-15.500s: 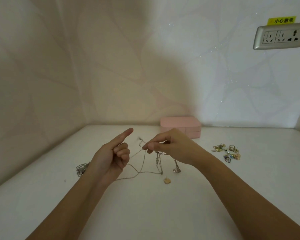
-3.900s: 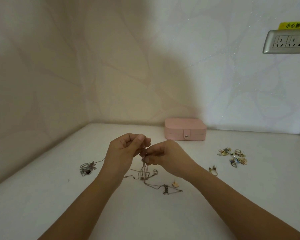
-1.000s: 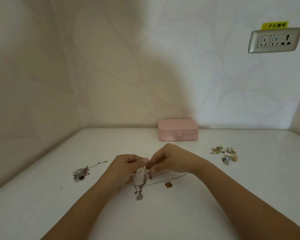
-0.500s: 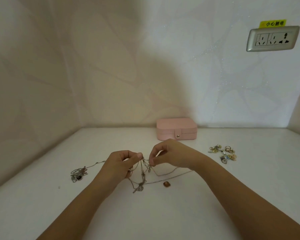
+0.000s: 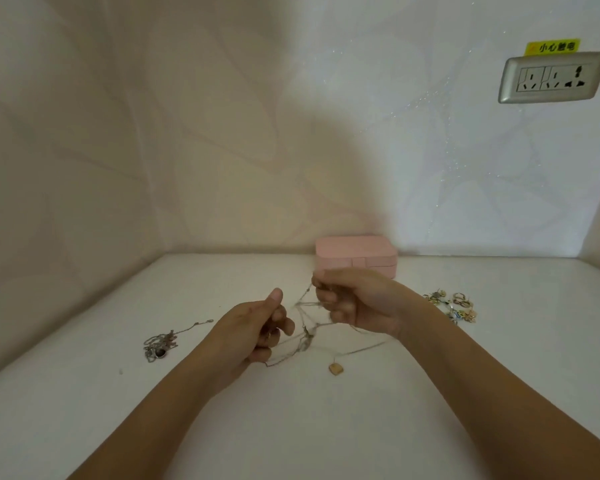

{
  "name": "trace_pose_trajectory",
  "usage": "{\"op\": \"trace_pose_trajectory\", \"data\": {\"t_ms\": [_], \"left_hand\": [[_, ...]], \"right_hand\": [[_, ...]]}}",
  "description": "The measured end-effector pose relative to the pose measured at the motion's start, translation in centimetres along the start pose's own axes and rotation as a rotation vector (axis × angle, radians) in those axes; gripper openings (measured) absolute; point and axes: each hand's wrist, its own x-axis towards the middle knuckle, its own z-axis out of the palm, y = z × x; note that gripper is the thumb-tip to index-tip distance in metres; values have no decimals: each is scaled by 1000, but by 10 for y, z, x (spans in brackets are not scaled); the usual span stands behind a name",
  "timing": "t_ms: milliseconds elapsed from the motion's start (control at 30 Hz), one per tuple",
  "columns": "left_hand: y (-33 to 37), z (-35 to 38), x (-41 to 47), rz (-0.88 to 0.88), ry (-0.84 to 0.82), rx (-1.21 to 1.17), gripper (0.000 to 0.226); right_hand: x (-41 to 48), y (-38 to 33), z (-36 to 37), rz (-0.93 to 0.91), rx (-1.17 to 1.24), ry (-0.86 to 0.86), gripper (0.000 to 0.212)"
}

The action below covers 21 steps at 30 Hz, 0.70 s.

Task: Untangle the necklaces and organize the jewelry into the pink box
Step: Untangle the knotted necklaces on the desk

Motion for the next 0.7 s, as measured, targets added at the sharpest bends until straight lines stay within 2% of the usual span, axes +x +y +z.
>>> {"op": "trace_pose_trajectory", "data": {"t_ms": [67, 133, 200, 267, 333, 400, 467, 567, 700], "left_hand": [[3, -3, -2, -74, -16, -51, 38], [4, -8, -4, -119, -26, -3, 37], [4, -11, -5, -88, -88, 103, 38], [3, -12, -8, -25, -148, 163, 27], [5, -13, -9, 26, -121, 131, 21], [8, -17, -10, 72, -55, 47, 23], [11, -21, -8, 94, -24, -112, 23], [13, -33, -2, 123, -5, -430, 33], [12, -49, 1, 167, -101, -741, 34]], "right_hand": [[-2, -4, -7, -20, -36, 69, 17], [-4, -8, -15, -49, -56, 128, 15], [-8, -13, -21, -62, -105, 144, 14], [-12, -17, -25, -70, -211, 144, 15], [-17, -19, -27, -80, -407, 172, 10], [-21, -21, -29, -110, -660, 274, 6], [-20, -21, -33, -177, -787, 414, 9], [-17, -19, -42, -274, -779, 587, 8], [-14, -20, -51, -330, -668, 715, 4]]}}
